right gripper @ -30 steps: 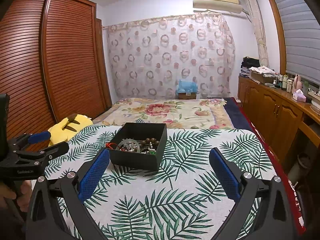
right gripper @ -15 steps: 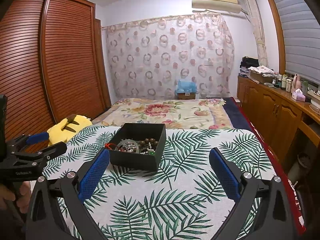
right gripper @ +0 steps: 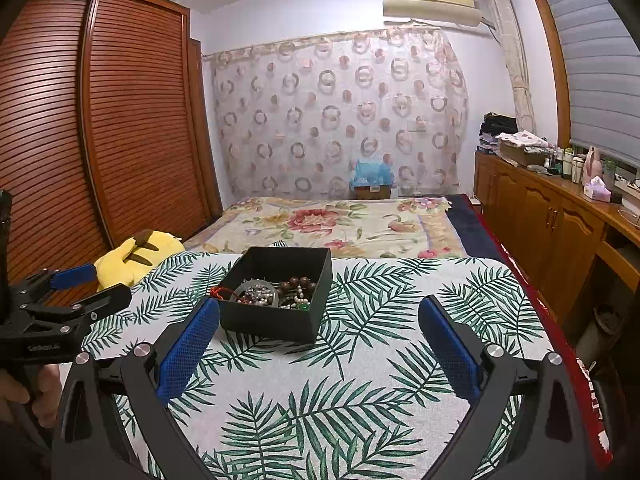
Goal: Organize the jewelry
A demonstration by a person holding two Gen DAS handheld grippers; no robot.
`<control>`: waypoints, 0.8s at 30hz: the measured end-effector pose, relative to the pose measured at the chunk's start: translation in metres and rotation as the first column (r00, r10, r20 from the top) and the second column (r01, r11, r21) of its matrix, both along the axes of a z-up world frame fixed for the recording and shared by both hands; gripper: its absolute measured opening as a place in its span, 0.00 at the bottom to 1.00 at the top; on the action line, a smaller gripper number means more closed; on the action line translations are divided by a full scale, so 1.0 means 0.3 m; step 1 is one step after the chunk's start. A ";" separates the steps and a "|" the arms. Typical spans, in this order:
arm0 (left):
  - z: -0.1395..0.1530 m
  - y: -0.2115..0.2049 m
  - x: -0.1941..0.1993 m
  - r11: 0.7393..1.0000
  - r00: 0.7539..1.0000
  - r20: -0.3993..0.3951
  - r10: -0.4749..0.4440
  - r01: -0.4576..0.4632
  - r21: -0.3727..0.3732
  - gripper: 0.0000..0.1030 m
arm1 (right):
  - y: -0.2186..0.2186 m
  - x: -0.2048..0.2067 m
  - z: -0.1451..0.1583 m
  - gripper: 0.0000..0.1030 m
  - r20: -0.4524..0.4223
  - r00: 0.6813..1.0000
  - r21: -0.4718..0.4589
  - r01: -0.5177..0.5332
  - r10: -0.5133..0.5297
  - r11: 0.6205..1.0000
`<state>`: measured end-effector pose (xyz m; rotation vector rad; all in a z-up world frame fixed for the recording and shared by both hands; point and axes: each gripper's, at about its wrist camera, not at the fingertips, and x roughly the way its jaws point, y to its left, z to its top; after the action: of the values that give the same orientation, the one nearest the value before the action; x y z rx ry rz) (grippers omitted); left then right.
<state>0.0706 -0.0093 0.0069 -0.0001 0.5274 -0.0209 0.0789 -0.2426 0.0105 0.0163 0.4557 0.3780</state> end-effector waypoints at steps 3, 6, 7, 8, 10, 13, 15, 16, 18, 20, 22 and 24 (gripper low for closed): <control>0.005 -0.003 -0.002 1.000 1.000 0.001 0.001 -0.001 0.000 0.93 | 0.000 0.000 0.000 0.97 0.001 1.000 0.000 0.000 0.000 1.000; 0.004 -0.002 -0.002 1.000 1.000 0.002 0.000 0.000 0.000 0.93 | -0.001 0.000 0.000 0.97 0.000 1.000 0.001 0.001 -0.001 1.000; 0.008 -0.004 -0.002 1.000 1.000 0.003 0.000 0.000 0.000 0.93 | 0.000 0.000 -0.001 0.97 0.000 1.000 0.001 0.001 -0.001 1.000; 0.012 -0.003 -0.003 1.000 1.000 0.004 0.000 0.000 -0.001 0.93 | -0.001 0.000 0.002 0.97 0.001 1.000 0.000 0.000 0.000 1.000; 0.014 -0.001 -0.004 1.000 1.000 0.003 0.000 0.000 -0.004 0.93 | -0.001 0.001 0.001 0.97 0.000 1.000 0.001 -0.001 0.001 1.000; 0.011 -0.003 -0.004 1.000 1.000 0.004 0.000 0.000 -0.001 0.93 | -0.001 0.000 0.001 0.97 0.000 1.000 0.002 -0.001 0.001 1.000; 0.010 -0.003 -0.004 1.000 1.000 0.004 0.000 0.000 -0.001 0.93 | -0.001 0.000 0.000 0.97 0.001 1.000 0.001 0.000 0.000 1.000; 0.009 -0.003 -0.004 1.000 1.000 0.004 0.000 0.000 -0.001 0.93 | -0.001 0.001 -0.001 0.97 0.000 1.000 0.002 0.000 0.000 1.000; 0.010 -0.002 -0.004 1.000 1.000 0.003 0.000 0.000 -0.001 0.93 | -0.001 0.000 0.000 0.97 0.000 1.000 0.002 0.001 -0.001 1.000; 0.008 -0.002 -0.005 1.000 1.000 0.003 0.000 0.000 0.001 0.93 | -0.001 0.000 0.001 0.97 0.000 1.000 0.001 0.000 0.000 1.000; 0.016 -0.004 -0.005 1.000 1.000 0.003 -0.002 0.002 0.000 0.93 | -0.002 0.000 -0.001 0.97 0.001 1.000 0.003 0.000 0.000 1.000; 0.020 -0.006 -0.006 1.000 1.000 0.004 -0.001 0.001 0.000 0.93 | -0.001 0.001 0.000 0.97 0.000 1.000 0.002 0.000 0.000 1.000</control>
<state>0.0687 -0.0112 0.0130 0.0006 0.5235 -0.0218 0.0791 -0.2430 0.0105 0.0187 0.4552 0.3783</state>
